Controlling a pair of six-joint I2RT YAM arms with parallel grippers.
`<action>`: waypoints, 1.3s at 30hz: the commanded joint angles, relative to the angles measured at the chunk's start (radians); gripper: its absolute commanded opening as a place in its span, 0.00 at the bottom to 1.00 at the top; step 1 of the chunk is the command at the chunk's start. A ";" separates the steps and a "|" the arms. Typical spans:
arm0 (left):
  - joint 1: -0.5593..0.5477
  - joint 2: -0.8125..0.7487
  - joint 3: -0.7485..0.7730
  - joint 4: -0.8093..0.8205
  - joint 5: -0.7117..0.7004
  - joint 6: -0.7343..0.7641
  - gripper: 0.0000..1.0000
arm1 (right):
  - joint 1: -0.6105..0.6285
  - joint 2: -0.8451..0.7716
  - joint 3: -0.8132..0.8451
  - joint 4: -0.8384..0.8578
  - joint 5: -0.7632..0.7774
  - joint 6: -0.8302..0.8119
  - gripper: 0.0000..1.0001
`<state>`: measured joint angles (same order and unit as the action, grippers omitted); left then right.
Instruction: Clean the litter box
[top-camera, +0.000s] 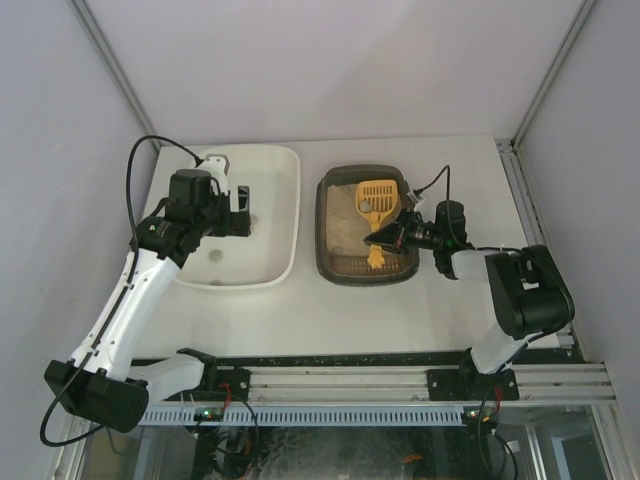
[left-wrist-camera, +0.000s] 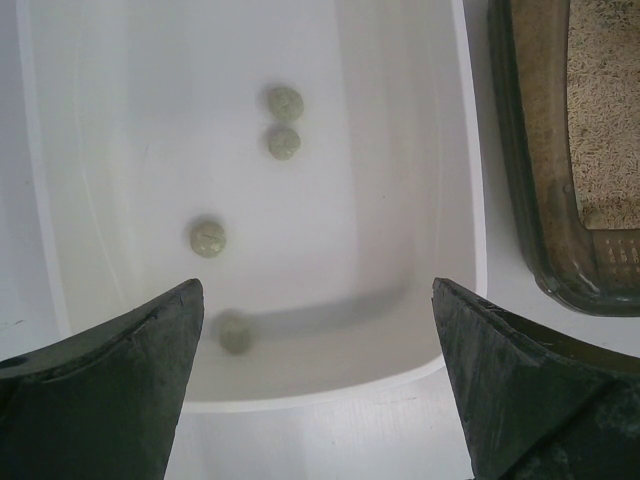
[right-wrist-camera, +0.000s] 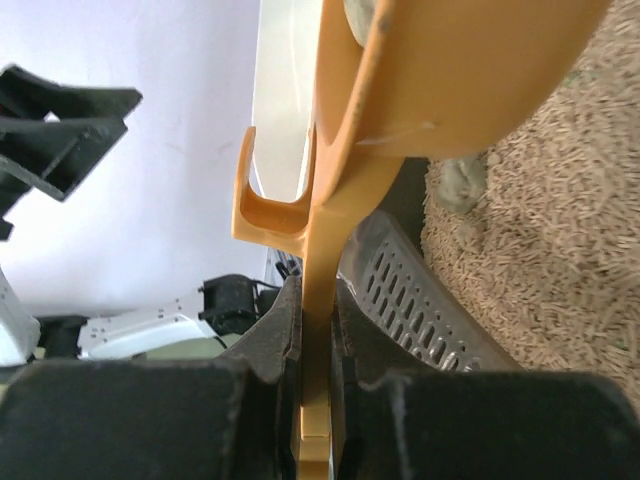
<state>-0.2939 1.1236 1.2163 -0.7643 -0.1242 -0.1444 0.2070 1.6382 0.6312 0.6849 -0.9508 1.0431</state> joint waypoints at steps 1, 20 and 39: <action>0.003 -0.009 -0.004 0.033 0.009 0.022 1.00 | 0.031 -0.029 0.068 -0.055 -0.048 -0.044 0.00; 0.004 -0.017 -0.043 0.045 0.028 0.017 1.00 | 0.011 -0.047 0.116 -0.147 -0.080 -0.081 0.00; 0.005 -0.019 -0.028 0.033 0.046 0.049 1.00 | 0.014 -0.025 0.105 0.023 -0.085 0.071 0.00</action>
<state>-0.2939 1.1252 1.1900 -0.7574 -0.0937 -0.1322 0.2199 1.6318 0.7059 0.6479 -1.0306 1.0981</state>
